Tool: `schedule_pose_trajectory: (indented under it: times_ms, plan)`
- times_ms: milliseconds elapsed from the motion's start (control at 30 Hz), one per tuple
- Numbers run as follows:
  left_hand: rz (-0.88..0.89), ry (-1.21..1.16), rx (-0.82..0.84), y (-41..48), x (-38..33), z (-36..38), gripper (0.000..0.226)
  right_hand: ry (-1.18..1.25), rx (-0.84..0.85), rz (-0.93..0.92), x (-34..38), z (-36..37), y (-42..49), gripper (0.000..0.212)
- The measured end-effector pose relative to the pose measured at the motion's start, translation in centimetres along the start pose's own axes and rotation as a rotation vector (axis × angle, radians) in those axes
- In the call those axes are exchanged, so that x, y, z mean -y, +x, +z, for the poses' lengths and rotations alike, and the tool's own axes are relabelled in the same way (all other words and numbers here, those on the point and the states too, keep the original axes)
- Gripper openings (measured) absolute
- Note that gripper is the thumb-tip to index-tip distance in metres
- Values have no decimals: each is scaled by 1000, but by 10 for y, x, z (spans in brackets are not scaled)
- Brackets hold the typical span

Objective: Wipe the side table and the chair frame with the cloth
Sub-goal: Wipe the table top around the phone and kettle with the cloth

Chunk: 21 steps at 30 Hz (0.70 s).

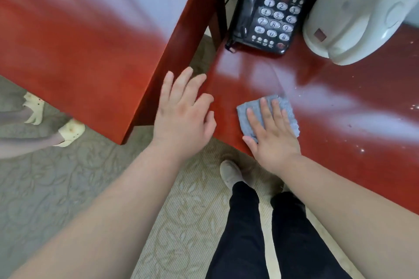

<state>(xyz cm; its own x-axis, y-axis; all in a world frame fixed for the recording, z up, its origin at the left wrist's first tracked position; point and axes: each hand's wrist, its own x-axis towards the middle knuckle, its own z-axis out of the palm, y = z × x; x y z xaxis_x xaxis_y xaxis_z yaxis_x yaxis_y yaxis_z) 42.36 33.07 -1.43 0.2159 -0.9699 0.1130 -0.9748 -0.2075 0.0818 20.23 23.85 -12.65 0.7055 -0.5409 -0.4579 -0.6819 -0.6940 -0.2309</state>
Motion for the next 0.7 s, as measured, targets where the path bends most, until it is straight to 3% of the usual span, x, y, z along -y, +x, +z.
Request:
schedule_pose_trajectory:
  times_ms: [133, 233, 367, 600, 700]
  plan:
    - [-105, -138, 199, 22, -16, 83, 47, -15, -134, -71, -17, -12, 42, 75]
    - [-145, -152, 322, 43, -10, 123, 61, -27, -196, -6, -37, -31, 78, 80]
    - [-180, -66, 298, 61, -16, 141, 70, 17, -263, 95, -38, -32, 89, 83]
    - [-171, -30, 262, 57, -16, 146, 73, 0, -303, -184, -26, 13, 3, 71]
    - [-175, -47, 248, 57, -16, 146, 73, -3, -350, -131, -42, 5, 21, 64]
